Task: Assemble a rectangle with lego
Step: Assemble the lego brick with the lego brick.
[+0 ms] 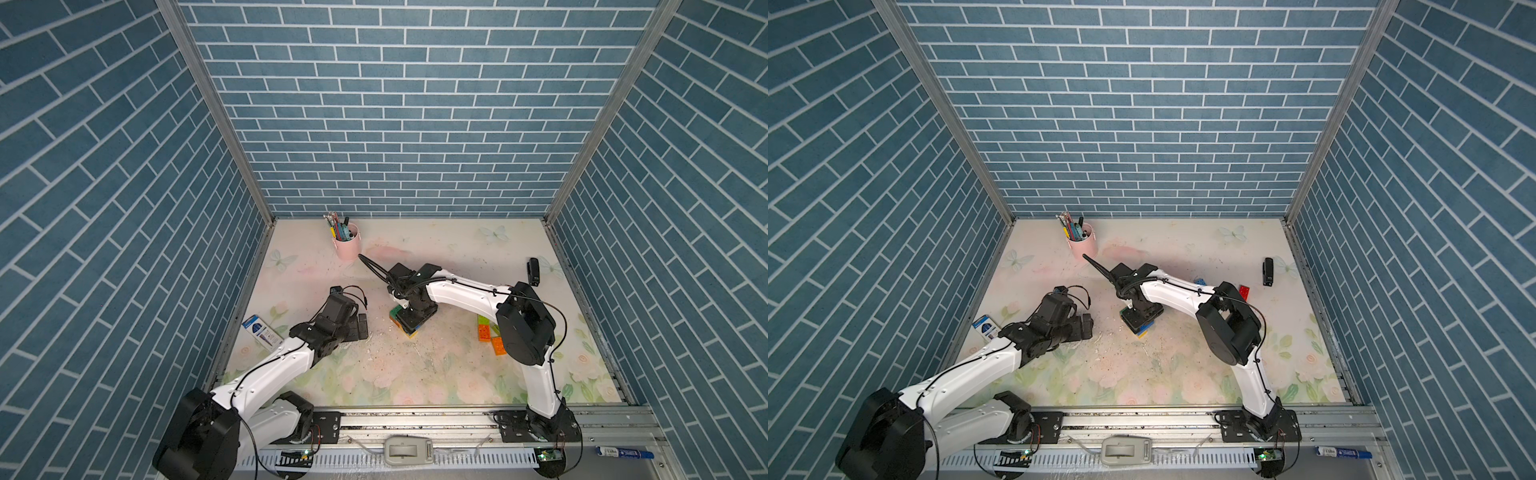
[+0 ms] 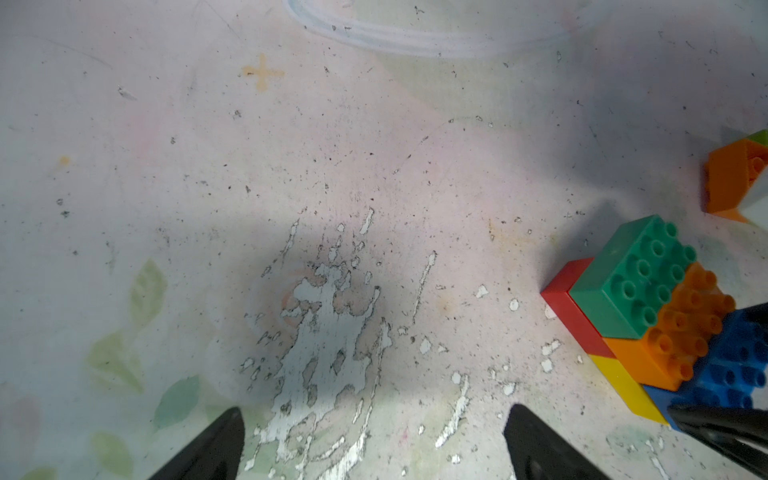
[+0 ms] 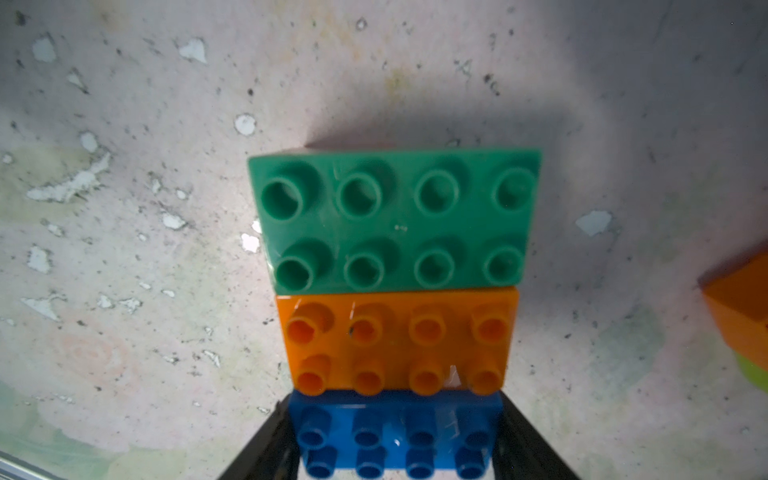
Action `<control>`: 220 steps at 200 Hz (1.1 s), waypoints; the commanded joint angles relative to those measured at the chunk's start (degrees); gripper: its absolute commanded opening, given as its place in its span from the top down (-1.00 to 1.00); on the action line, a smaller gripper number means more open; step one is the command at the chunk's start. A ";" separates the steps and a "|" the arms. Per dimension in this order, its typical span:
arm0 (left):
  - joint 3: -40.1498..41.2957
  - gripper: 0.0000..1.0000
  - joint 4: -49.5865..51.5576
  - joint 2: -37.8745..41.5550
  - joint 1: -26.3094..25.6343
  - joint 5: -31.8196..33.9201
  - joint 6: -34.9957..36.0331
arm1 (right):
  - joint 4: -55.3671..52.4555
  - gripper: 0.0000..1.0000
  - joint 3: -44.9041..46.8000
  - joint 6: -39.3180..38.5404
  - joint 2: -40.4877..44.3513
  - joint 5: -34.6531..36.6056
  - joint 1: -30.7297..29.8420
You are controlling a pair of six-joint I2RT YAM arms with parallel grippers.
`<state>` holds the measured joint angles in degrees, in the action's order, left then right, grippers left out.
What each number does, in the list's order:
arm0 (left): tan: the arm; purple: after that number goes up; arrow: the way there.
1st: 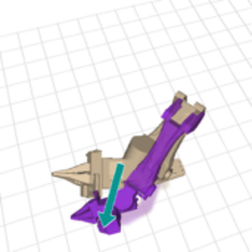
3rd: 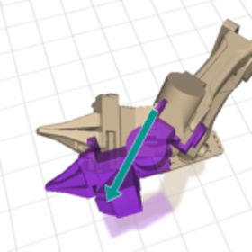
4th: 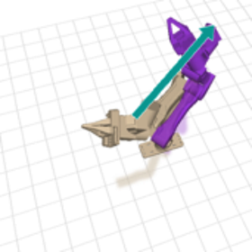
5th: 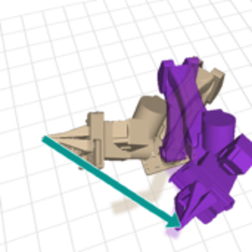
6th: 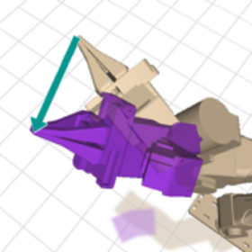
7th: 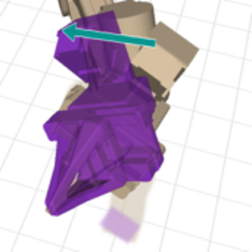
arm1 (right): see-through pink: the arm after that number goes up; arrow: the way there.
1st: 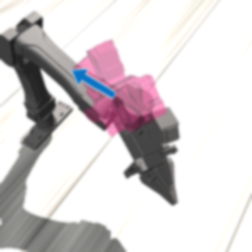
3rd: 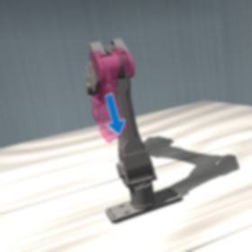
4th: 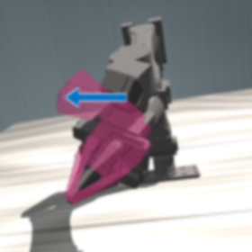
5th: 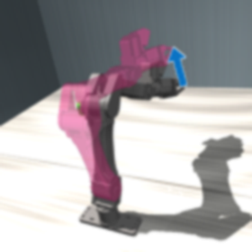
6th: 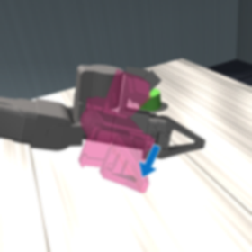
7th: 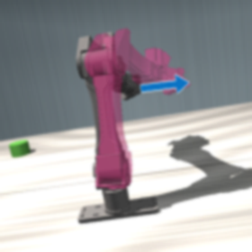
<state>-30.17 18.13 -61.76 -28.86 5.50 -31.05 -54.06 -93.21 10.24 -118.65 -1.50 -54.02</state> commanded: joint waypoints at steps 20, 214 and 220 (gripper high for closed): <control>0.77 -0.98 0.37 1.03 0.29 0.81 0.72 | -3.04 0.92 -0.75 0.31 -3.19 1.22 -0.16; 0.17 -0.98 1.71 1.79 1.44 0.61 1.74 | 2.99 1.00 6.37 -0.22 -9.41 2.79 -0.30; 0.05 -0.98 1.95 1.98 1.53 0.67 1.75 | 3.00 1.00 6.31 -0.31 -9.50 2.77 -0.38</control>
<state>-30.06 18.52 -60.71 -27.75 5.50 -30.11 -52.56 -91.64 10.22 -119.61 -0.05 -54.11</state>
